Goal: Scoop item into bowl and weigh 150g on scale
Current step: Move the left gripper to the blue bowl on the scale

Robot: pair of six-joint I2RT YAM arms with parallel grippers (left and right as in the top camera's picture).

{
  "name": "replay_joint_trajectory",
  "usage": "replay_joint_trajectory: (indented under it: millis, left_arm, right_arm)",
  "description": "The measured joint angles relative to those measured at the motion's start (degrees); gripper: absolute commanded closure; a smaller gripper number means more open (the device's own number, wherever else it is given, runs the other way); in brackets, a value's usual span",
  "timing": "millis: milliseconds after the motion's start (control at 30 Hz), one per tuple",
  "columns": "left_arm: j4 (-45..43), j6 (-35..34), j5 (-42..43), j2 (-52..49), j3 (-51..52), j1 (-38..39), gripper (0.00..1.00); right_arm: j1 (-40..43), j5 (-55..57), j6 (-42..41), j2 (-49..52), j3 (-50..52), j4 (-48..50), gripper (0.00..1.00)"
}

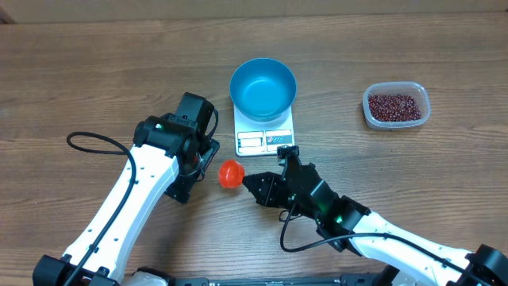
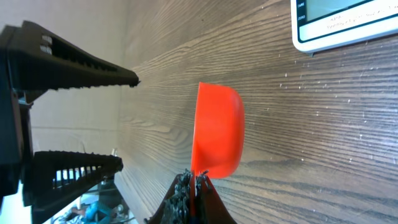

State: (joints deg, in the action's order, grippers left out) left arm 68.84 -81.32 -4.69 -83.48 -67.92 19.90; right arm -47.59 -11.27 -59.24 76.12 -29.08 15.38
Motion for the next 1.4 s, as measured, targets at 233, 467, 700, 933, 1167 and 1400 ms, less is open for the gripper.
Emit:
replay_joint_trajectory:
  millis: [233, 467, 700, 933, 1167, 1400]
  left_arm:
    - [-2.7, 8.3, -0.5, 0.0, 0.0, 0.0, 0.00]
    - [-10.4, 31.3, 3.5, 0.0, -0.6, -0.2, 0.00]
    - [-11.3, 50.9, 7.3, 0.0, -4.9, -0.2, 0.00]
    - [-12.8, 66.3, 14.8, 0.0, -6.6, -0.4, 0.00]
    - [-12.9, 70.7, 16.1, 0.0, -6.6, -0.4, 0.00]
    - [-14.8, 73.8, 16.3, 0.0, -6.6, -0.4, 0.00]
  right_arm:
    - [3.0, -4.2, 1.8, -3.4, 0.0, -6.9, 0.96]
    - [4.4, -4.7, 5.0, -13.8, 0.0, -18.5, 0.96]
    - [5.6, -1.7, 6.2, -26.8, -0.1, -26.0, 0.96]
    - [6.4, 3.1, 6.6, -35.1, -0.1, -34.1, 0.96]
    - [6.4, 4.9, 6.6, -37.6, -0.1, -35.6, 0.96]
    - [6.4, 5.3, 6.6, -37.9, -0.1, -35.6, 0.96]
